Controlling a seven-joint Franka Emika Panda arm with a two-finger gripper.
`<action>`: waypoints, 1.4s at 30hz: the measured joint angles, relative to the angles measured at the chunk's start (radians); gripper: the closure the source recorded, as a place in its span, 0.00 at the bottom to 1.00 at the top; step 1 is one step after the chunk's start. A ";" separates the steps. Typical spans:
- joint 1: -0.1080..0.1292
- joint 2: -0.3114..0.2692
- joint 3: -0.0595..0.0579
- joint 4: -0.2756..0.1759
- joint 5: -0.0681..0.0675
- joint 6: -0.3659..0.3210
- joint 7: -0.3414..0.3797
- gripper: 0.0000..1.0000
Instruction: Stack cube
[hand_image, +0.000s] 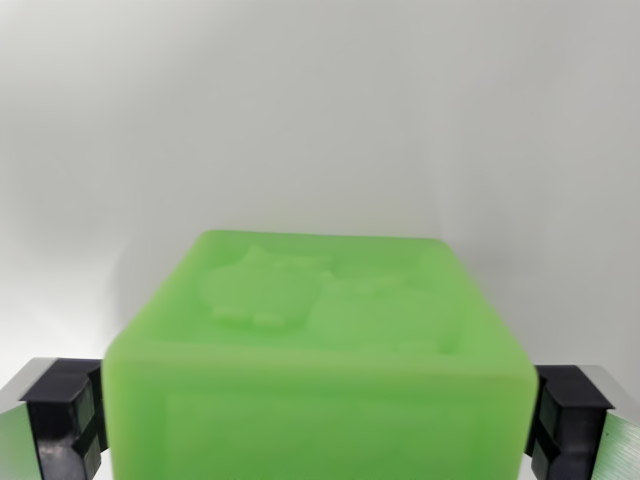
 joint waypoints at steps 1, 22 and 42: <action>0.000 0.000 0.000 0.000 0.000 0.000 0.000 1.00; 0.000 0.000 0.000 0.000 0.000 0.000 0.000 1.00; 0.001 -0.015 -0.001 -0.004 0.000 -0.007 0.000 1.00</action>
